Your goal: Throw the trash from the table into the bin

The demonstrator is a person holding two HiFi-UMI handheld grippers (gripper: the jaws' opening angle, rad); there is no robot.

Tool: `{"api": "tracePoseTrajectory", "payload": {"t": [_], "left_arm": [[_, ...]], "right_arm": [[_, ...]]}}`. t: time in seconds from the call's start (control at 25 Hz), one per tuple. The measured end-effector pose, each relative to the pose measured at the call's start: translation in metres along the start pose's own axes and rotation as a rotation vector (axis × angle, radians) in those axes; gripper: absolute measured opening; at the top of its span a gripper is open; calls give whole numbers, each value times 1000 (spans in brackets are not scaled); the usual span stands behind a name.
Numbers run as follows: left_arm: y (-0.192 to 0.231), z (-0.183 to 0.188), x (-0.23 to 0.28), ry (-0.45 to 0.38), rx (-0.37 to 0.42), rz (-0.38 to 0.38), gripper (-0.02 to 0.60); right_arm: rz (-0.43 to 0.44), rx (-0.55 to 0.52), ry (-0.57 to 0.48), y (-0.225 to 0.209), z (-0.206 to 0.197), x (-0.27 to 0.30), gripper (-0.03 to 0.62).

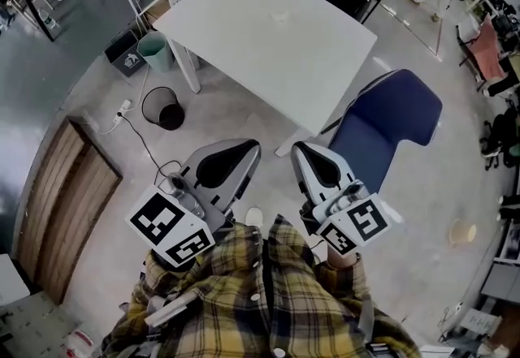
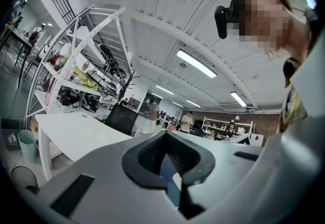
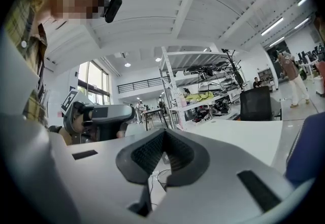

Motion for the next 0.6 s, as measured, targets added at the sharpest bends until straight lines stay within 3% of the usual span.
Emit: {"api": "tracePoseTrajectory", "payload": {"t": [0.4,0.6], "left_arm": [[135,63,20,13,9,-23,8],[200,85,29,64,-6,-76,8]], "right_arm": [[-22,-18,6,-14,4,137,-2],[-102,-12,6,-26,3,197,-2]]}}
Point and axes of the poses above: the fingertips, and each gripper's own axes: x forward along the fingers, y to its left, z out of its top, the point moved 7 cm from there along -x, backward along the fingers, and after that the axes turned 6 degrees about -y, right-handed, at the moved point
